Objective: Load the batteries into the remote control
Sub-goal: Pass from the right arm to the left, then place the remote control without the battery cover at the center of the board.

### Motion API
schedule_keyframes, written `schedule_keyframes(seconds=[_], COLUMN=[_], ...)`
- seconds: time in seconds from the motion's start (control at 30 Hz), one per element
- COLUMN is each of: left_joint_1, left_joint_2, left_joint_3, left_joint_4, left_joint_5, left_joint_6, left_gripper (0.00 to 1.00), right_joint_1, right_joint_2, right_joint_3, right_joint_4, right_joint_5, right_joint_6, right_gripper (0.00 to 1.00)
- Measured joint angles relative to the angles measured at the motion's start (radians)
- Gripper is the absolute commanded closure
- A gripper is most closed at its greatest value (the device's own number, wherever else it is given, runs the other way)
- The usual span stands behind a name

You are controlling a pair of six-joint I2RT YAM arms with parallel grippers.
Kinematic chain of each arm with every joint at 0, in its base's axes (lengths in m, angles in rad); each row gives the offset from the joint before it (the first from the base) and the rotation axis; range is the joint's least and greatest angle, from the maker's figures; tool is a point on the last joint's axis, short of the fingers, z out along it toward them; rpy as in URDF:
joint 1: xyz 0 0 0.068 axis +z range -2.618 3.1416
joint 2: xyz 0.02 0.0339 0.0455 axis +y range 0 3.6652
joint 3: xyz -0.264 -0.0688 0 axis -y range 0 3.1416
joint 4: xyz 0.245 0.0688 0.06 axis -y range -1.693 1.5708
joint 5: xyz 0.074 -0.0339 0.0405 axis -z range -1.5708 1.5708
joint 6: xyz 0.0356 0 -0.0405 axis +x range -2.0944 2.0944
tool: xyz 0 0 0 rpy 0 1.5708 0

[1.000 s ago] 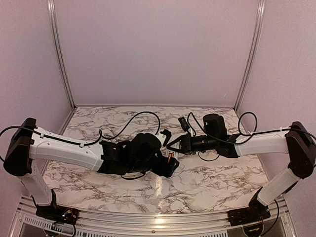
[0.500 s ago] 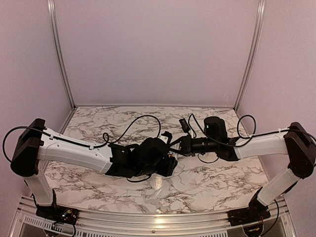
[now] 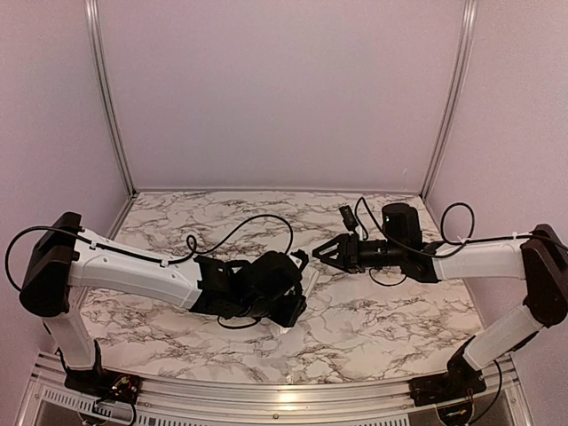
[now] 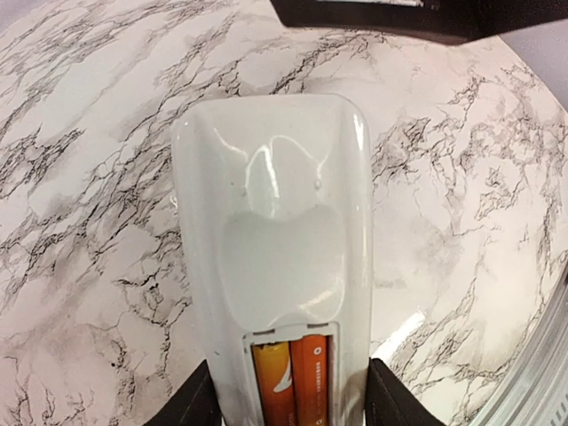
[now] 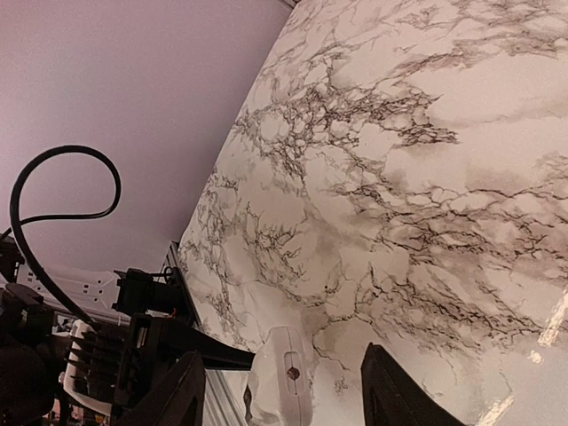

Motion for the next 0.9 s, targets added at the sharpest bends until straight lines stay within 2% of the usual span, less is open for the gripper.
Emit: schedule_keyframes(seconds=[0.2,0.5,0.53,0.57,0.63,0.67,0.9], left_joint_1=[0.006,0.015,0.018,0.022,0.029,0.031,0.047], left_joint_2=[0.041,0.203,0.21,0.218,0.229,0.232,0.277], left_joint_3=[0.043,0.179,0.184,0.193,0.206,0.211,0.248], left_joint_4=[-0.125,-0.262,-0.271,-0.284,-0.301,-0.307,-0.32], left_joint_5=[0.05,0.124,0.13,0.138,0.151,0.157,0.204], left_joint_6=[0.062,0.128,0.132,0.135,0.144,0.147,0.158], left_gripper=[0.65,0.66,0.66,0.66,0.65,0.64,0.58], right_joint_1=[-0.066,-0.074,-0.074,-0.074,-0.074,-0.074,-0.077], right_joint_2=[-0.077,-0.229,-0.249,-0.269,-0.316,-0.337,-0.491], right_joint_3=[-0.005,0.004,0.007,0.01,0.011,0.011,0.007], right_joint_4=[-0.084,-0.233,-0.249,-0.263,-0.28,-0.286,-0.291], right_joint_5=[-0.009,0.039,0.054,0.069,0.097,0.109,0.244], right_joint_6=[-0.088,-0.267,-0.285,-0.301,-0.326,-0.327,-0.348], right_gripper=[0.38,0.35,0.34,0.28,0.05,0.02,0.01])
